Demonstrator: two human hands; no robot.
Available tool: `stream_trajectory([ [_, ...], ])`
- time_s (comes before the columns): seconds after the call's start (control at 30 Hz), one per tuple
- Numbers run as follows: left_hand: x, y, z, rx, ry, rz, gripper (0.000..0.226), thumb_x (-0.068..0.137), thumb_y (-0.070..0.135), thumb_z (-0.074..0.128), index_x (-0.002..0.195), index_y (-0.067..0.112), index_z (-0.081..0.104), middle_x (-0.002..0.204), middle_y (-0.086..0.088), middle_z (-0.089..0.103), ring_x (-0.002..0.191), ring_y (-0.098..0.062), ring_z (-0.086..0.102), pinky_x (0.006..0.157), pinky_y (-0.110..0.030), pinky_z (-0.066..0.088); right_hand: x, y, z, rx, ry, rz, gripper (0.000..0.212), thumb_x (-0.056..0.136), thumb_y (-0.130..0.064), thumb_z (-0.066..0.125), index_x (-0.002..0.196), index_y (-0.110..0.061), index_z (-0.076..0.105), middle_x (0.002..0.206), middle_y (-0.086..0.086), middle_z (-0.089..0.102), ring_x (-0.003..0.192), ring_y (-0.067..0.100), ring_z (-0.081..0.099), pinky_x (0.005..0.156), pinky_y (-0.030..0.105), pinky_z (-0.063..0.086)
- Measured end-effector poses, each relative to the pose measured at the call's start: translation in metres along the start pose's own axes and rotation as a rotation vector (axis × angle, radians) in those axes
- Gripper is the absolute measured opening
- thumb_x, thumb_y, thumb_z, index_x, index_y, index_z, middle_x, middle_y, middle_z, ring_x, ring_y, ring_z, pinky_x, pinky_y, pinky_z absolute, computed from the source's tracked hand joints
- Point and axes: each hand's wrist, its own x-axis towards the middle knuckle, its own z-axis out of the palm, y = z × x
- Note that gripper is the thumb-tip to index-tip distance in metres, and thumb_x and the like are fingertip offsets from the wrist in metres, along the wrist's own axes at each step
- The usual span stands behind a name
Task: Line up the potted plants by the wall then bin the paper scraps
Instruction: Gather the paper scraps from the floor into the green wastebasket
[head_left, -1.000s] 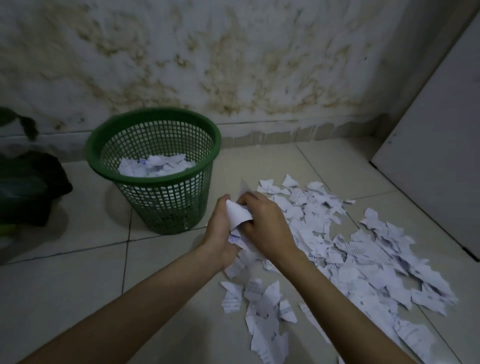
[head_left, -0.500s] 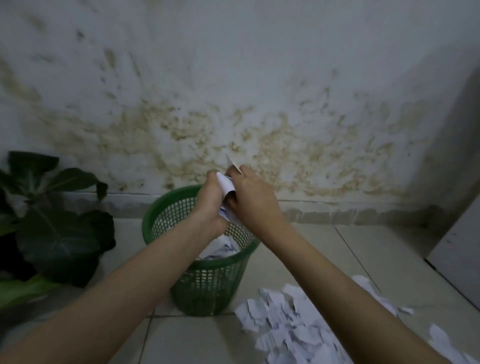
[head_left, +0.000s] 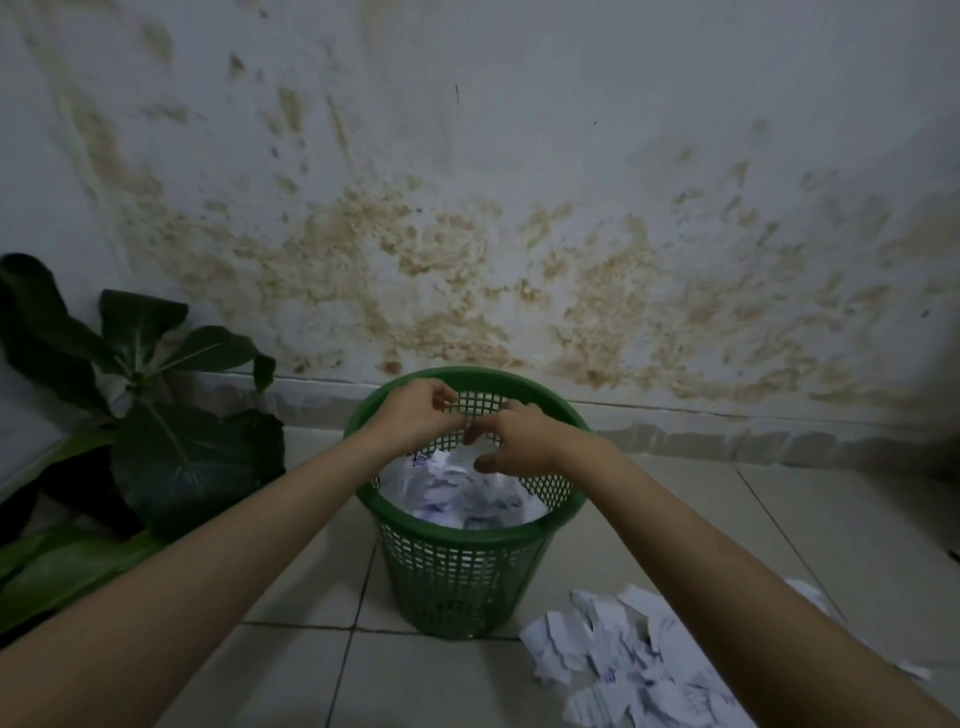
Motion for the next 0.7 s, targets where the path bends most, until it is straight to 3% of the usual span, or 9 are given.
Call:
stream_trajectory([
  [0.13,-0.003,-0.001,0.009,0.45,-0.18,0.158,0.049,0.089,0.036,0.055,0.13,0.009,0.049,0.132,-0.011,0.055,0.116,-0.026,0.054,0.097,-0.037,0.046,-0.005,0.003,-0.003,0.034,-0.064,-0.003,0.035,0.093,-0.024,0.053,0.128,-0.02,0.056,0.135,0.006,0.053,0.121,0.024,0.051,0.102,0.034,0.04],
  [0.23,-0.005,-0.001,0.016,0.631,-0.245,0.188,0.056,0.088,0.043,0.054,0.133,0.01,0.044,0.135,-0.013,0.048,0.121,-0.029,0.047,0.1,-0.041,0.042,-0.01,0.007,0.0,-0.024,-0.055,0.027,0.037,0.093,-0.025,0.052,0.13,-0.019,0.053,0.137,0.007,0.05,0.126,0.026,0.047,0.106,0.039,0.039],
  [0.33,-0.013,0.009,0.018,0.67,-0.198,0.267,0.056,0.088,0.046,0.052,0.134,0.015,0.044,0.136,-0.011,0.047,0.123,-0.028,0.045,0.103,-0.045,0.04,-0.024,0.015,0.001,-0.037,0.06,0.082,0.04,0.092,-0.029,0.052,0.131,-0.021,0.05,0.138,0.012,0.045,0.13,0.031,0.04,0.109,0.049,0.034],
  [0.43,-0.028,0.031,0.023,0.637,-0.171,0.372,0.049,0.089,0.042,0.051,0.131,0.016,0.048,0.133,-0.009,0.051,0.119,-0.025,0.05,0.102,-0.041,0.042,-0.053,0.031,0.001,0.021,0.152,0.115,0.038,0.091,-0.03,0.053,0.128,-0.022,0.053,0.133,0.011,0.049,0.123,0.028,0.046,0.106,0.049,0.038],
  [0.6,-0.055,0.082,0.048,0.567,-0.069,0.569,0.042,0.09,0.04,0.05,0.126,0.018,0.052,0.129,-0.007,0.052,0.114,-0.024,0.051,0.095,-0.035,0.042,-0.124,0.079,0.0,0.158,0.294,0.279,0.036,0.092,-0.031,0.052,0.126,-0.02,0.053,0.132,0.008,0.053,0.121,0.024,0.049,0.101,0.037,0.041],
  [0.7,-0.064,0.113,0.077,0.575,-0.068,0.685,0.042,0.091,0.041,0.048,0.126,0.019,0.05,0.128,-0.006,0.05,0.115,-0.023,0.049,0.094,-0.034,0.041,-0.157,0.116,0.013,0.199,0.269,0.424,0.038,0.093,-0.03,0.053,0.129,-0.016,0.052,0.138,0.006,0.049,0.125,0.022,0.047,0.101,0.033,0.038],
])
